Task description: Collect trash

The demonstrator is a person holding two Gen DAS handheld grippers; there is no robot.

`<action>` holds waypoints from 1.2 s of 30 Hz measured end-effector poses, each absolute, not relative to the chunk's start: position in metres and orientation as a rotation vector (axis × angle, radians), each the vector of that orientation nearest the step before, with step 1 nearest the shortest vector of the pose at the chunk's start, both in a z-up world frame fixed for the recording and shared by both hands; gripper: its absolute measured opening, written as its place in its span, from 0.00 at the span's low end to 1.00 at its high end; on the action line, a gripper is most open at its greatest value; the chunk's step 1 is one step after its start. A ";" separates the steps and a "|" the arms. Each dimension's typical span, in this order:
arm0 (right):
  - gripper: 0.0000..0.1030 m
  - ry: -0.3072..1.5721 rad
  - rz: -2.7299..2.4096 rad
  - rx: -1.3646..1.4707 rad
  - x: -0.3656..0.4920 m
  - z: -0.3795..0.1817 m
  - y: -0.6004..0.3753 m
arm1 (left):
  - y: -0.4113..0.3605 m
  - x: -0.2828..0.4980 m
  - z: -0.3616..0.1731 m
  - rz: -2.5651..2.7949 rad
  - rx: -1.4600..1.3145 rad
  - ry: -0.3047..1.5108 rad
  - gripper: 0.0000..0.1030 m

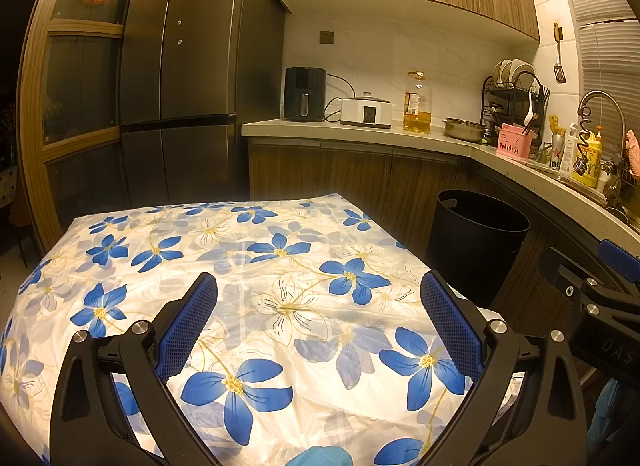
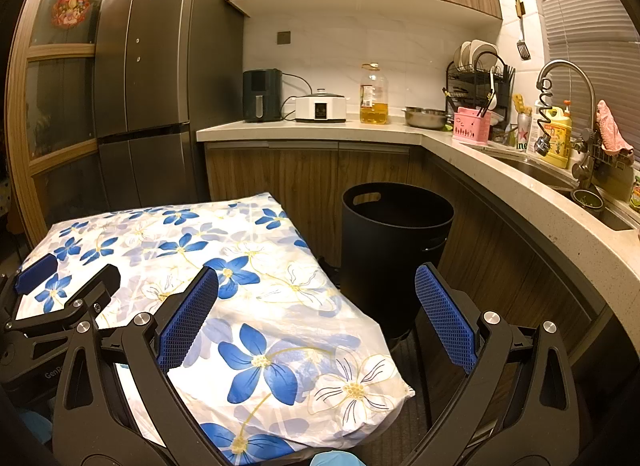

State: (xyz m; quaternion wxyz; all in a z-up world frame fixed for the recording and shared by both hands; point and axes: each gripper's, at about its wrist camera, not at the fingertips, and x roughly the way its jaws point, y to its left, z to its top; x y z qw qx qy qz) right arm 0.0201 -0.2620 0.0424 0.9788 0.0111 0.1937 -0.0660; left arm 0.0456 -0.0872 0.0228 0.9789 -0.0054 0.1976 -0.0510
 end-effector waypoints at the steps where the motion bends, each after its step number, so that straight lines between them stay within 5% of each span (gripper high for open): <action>1: 0.95 0.390 -0.133 0.022 0.020 0.042 -0.262 | -0.087 0.046 0.023 -0.102 -0.011 0.398 0.94; 16: 0.95 0.391 -0.134 0.024 0.020 0.042 -0.263 | -0.088 0.044 0.023 -0.104 0.007 0.397 0.94; 22: 0.95 0.391 -0.134 0.025 0.021 0.042 -0.262 | -0.088 0.045 0.022 -0.110 0.018 0.406 0.76; 36: 0.95 0.391 -0.132 0.027 0.021 0.042 -0.261 | -0.089 0.044 0.021 -0.102 0.027 0.407 0.74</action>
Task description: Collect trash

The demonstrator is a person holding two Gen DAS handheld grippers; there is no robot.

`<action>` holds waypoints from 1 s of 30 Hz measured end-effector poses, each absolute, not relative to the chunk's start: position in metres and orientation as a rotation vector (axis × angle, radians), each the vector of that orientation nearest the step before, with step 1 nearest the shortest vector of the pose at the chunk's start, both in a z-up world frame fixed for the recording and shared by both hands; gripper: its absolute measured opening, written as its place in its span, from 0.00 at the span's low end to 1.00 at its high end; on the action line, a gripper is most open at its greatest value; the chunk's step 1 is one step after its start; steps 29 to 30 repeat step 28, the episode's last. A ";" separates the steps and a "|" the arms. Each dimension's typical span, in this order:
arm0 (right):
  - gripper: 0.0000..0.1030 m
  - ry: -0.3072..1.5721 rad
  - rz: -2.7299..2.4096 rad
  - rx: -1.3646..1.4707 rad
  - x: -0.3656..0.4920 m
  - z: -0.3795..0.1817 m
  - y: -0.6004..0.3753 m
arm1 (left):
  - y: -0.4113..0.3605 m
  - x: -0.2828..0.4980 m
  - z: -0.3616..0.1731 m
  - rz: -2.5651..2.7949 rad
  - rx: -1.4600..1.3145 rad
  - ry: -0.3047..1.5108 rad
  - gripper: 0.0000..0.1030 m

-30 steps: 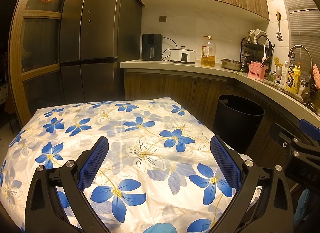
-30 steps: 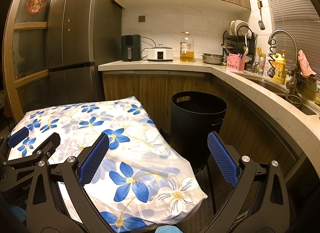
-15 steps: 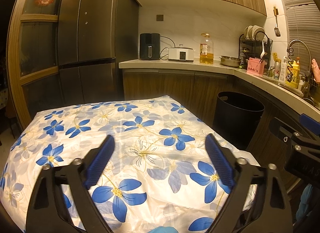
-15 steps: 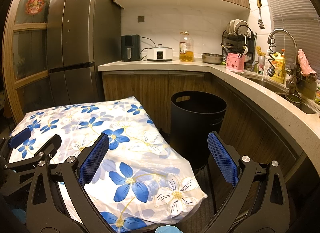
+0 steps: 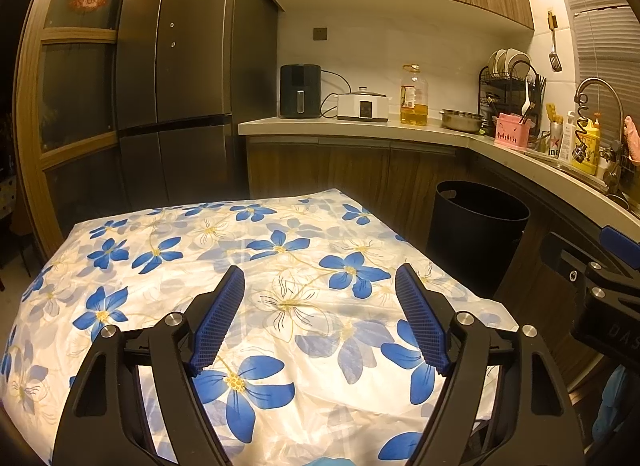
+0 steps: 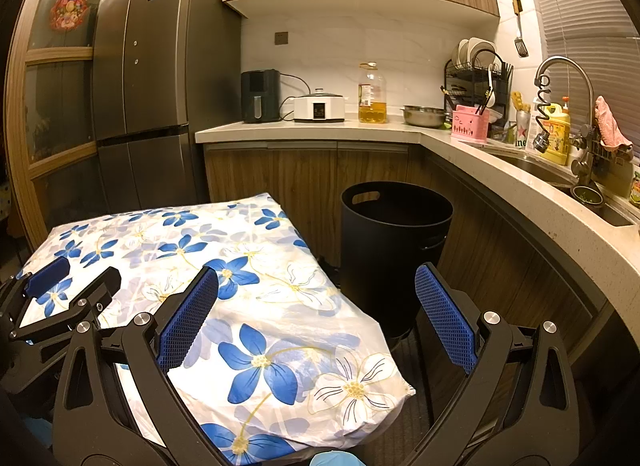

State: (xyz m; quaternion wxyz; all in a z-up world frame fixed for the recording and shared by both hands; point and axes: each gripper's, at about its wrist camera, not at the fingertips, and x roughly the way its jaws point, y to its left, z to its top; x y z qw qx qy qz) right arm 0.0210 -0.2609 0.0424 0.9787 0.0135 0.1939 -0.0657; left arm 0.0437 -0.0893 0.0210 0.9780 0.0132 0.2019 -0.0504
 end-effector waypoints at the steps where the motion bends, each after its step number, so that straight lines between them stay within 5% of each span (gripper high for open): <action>1: 0.95 0.391 -0.133 0.027 0.020 0.042 -0.262 | -0.091 0.044 0.021 -0.101 0.028 0.407 0.74; 30: 0.95 0.385 -0.133 0.030 0.021 0.045 -0.259 | -0.092 0.038 0.028 -0.080 0.040 0.372 0.91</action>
